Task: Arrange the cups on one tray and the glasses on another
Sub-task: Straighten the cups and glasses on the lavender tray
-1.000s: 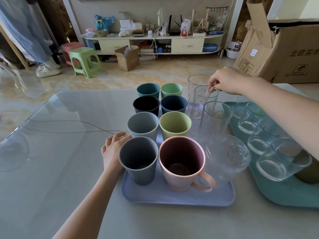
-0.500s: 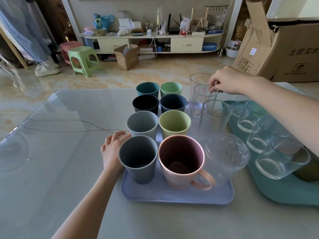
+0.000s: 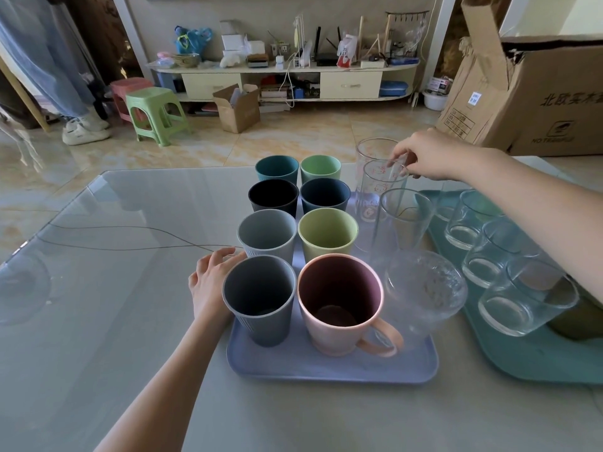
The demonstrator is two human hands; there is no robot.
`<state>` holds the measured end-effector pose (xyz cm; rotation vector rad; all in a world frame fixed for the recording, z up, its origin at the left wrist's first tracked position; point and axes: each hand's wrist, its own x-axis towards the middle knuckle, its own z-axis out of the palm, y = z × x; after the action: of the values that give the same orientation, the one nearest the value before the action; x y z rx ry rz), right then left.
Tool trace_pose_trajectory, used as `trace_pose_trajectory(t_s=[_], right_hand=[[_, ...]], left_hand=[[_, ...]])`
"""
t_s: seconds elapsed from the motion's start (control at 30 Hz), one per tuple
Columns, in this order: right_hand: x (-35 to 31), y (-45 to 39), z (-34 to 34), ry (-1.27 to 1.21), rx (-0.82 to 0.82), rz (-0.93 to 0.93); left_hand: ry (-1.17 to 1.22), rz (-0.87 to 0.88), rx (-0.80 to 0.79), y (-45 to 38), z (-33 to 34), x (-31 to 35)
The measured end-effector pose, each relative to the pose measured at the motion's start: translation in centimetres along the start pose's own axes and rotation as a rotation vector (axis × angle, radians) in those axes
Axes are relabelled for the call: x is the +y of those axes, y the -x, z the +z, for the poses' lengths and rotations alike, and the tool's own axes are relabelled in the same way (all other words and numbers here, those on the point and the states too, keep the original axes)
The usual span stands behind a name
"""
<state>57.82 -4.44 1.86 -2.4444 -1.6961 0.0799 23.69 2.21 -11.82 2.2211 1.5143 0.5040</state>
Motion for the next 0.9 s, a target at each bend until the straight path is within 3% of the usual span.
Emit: trace_pose_trajectory(t_s=[0.27,0.37,0.5,0.63,0.77,0.83,0.9], right_hand=[[0.1,6.0,2.3,-0.369,0.275,0.204],[0.3,9.3,3.1,-0.454,0.290,0.344],[-0.4,14.1,3.9,-0.426,0.149,0.482],[-2.3,18.5,6.3,-0.556,-0.217,0.679],[-4.1,21.3,8.6,-0.492,-0.498,0.711],[-5.2,22.3,9.9,-0.535,-0.544,0.723],[-6.0,22.9,10.8,-0.511,-0.473,0.710]], left_hand=[[0.052,-0.010,-0.004,1.0,-0.7,0.7],[0.037,0.012,-0.017,1.6,-1.0,0.7],[0.085,0.016,-0.050,2.7,-1.0,0.3],[0.058,0.043,-0.088,4.9,-1.2,-0.4],[-0.127,0.107,-0.147,6.6,-0.3,-2.5],[-0.118,0.079,-0.138,7.9,-0.4,-2.5],[-0.093,0.066,-0.130,9.1,-0.6,-2.3]])
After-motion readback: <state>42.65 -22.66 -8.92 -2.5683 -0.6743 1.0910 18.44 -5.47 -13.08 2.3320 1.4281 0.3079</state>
